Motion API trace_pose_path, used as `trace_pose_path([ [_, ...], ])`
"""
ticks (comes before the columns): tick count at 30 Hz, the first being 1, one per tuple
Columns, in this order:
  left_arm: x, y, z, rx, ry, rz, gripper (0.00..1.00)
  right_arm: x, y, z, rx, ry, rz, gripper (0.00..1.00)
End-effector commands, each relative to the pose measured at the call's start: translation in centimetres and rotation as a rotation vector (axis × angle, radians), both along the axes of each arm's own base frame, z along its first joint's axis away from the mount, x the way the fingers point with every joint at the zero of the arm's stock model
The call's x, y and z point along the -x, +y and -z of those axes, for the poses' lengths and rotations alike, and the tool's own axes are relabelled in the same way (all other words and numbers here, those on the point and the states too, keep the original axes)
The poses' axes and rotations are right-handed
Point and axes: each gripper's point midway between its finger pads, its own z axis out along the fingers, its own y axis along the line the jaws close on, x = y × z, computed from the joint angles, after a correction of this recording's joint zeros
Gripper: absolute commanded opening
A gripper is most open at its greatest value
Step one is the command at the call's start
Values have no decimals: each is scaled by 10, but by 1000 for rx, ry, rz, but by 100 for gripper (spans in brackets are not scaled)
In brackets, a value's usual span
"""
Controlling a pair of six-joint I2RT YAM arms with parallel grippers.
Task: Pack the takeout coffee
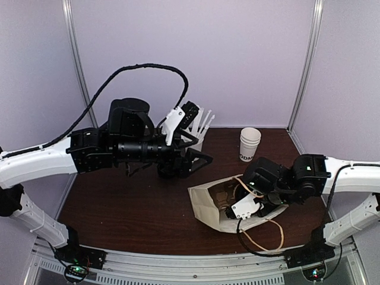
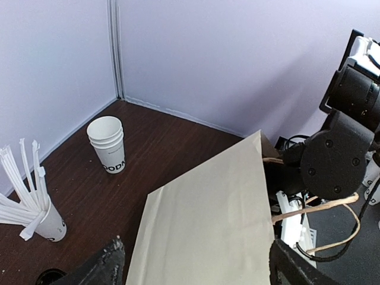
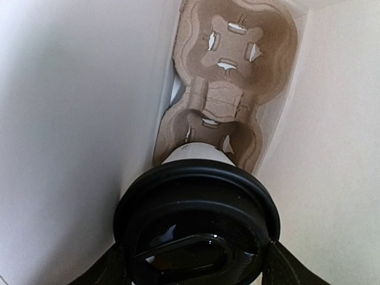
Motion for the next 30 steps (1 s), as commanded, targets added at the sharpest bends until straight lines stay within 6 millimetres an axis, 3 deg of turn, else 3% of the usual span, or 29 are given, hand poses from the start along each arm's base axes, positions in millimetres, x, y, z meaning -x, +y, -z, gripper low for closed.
trace_pose_path([
  [1,2,1,-11,78,40,10,85,-7,9,-8,-46,32,30,59],
  [5,-31,15,19,64,156,-105,84,-8,16,-15,-76,32,16,59],
  [10,-91,49,94,-87,321,-323,84,-10,20,-19,-96,29,18,59],
  [13,-109,45,128,-106,390,-312,84,-12,20,-16,-98,18,20,59],
  [20,-108,-1,163,-93,506,-149,78,-16,18,-12,-85,12,29,59],
  [30,-105,-13,189,-136,525,-96,76,-26,22,4,-75,24,41,59],
])
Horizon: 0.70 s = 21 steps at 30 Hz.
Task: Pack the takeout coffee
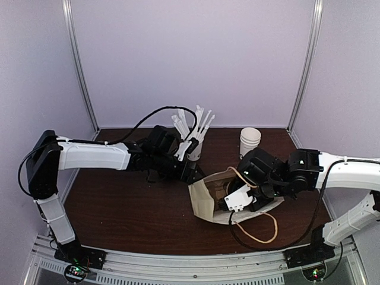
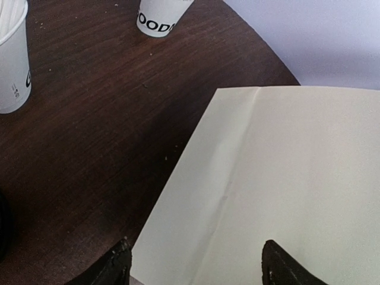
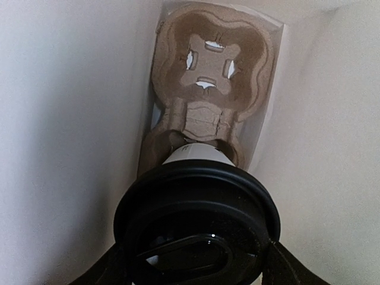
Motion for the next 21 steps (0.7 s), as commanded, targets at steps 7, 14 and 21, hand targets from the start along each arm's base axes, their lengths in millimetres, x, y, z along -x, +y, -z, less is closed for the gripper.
trace_pose_path([
  [7,1,-19,-7,48,-30,81,75,-19,2,19,19,-6,34,59],
  [14,3,-21,2,43,-12,97,75,-30,5,22,22,-16,44,59],
  [21,5,-20,6,36,0,104,75,-36,7,30,23,-11,40,59],
])
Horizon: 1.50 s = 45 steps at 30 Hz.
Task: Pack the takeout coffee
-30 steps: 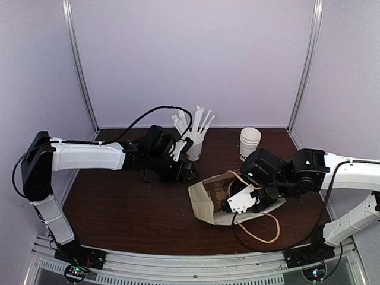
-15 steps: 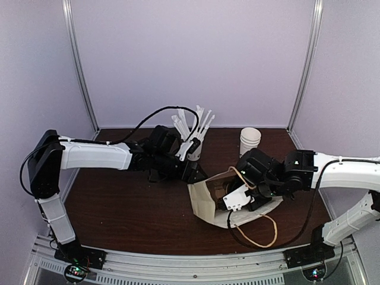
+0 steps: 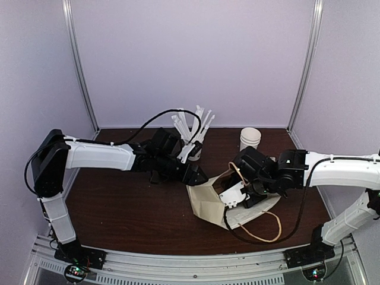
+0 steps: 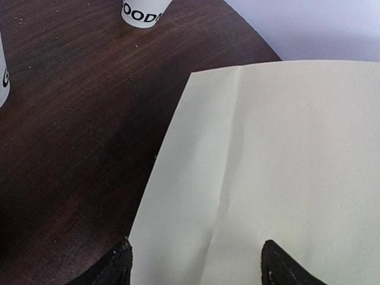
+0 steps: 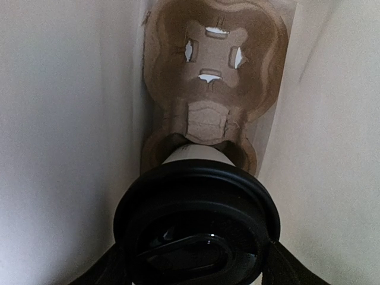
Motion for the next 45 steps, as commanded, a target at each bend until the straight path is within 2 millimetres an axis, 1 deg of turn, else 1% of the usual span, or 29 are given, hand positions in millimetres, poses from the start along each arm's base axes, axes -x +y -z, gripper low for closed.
trace_pose_path([
  [1,2,-7,-2,18,-19,41,75,-12,-1,10,4,-5,23,59],
  [4,0,-5,-2,16,-17,39,75,-18,-5,14,9,22,46,59],
  [8,-2,-1,-7,14,-24,31,75,-20,-4,9,10,37,48,59],
  [11,-7,6,-16,10,-49,11,75,-21,-2,3,9,58,46,59],
  [13,-11,15,-24,-5,-79,-9,76,-21,0,2,9,86,46,60],
  [16,-12,27,-34,-21,-113,-33,76,-25,2,-1,5,137,67,60],
  [19,-9,39,-41,-30,-133,-55,77,-34,-1,3,20,195,101,60],
  [22,-5,49,-46,-31,-143,-83,77,-43,1,6,17,238,130,60],
  [28,3,66,-55,-23,-148,-127,77,-61,6,6,-44,349,225,60],
  [31,5,70,-61,-15,-155,-138,77,-68,5,14,-55,403,260,60],
  [33,6,72,-64,-13,-158,-142,77,-72,2,24,-45,428,281,60],
  [38,6,74,-69,-12,-167,-149,77,-74,-7,42,-18,485,331,60],
  [41,5,73,-71,-8,-169,-151,77,-77,-15,51,-5,504,363,60],
  [45,5,70,-74,5,-170,-143,77,-79,-23,58,-7,523,401,60],
])
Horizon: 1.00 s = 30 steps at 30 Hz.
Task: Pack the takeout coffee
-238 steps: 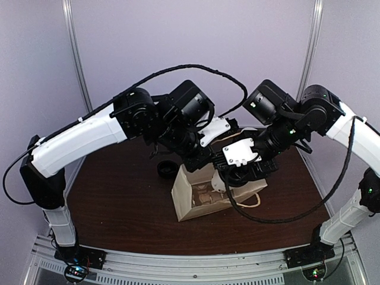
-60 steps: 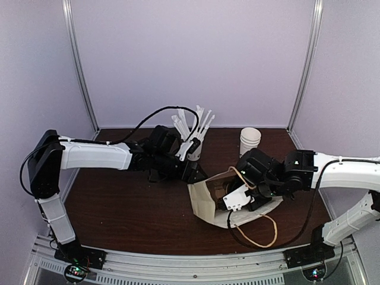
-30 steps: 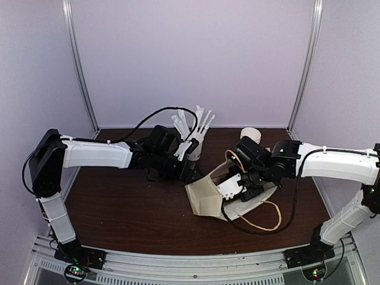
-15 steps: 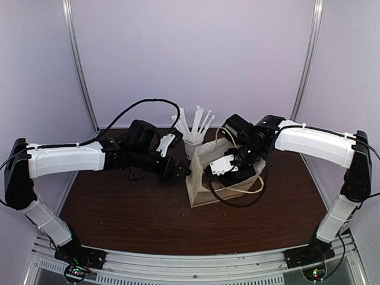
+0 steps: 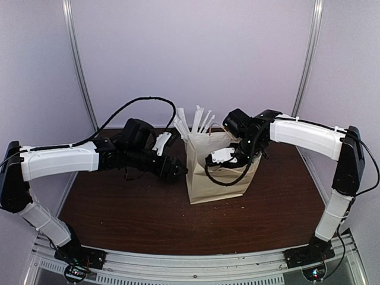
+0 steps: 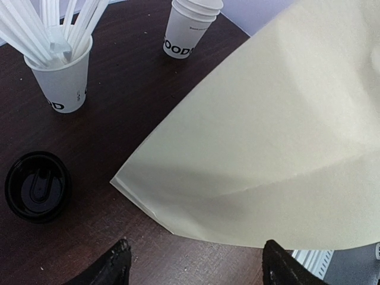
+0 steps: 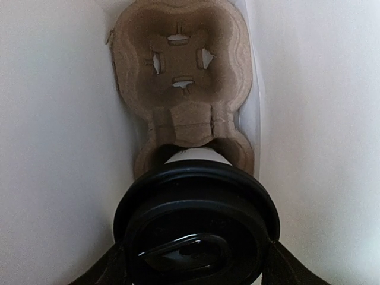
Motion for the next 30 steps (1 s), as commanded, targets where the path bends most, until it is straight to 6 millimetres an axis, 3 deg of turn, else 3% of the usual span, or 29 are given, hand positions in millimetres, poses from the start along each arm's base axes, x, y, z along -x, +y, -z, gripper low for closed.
trace_pose_path([
  [1,-2,-2,-13,35,-23,-3,77,11,-32,50,123,143,81,60],
  [19,0,-2,-25,55,-38,-5,76,16,-50,87,162,205,149,60],
  [30,4,-1,-31,57,-53,-1,76,18,-52,94,196,264,203,61],
])
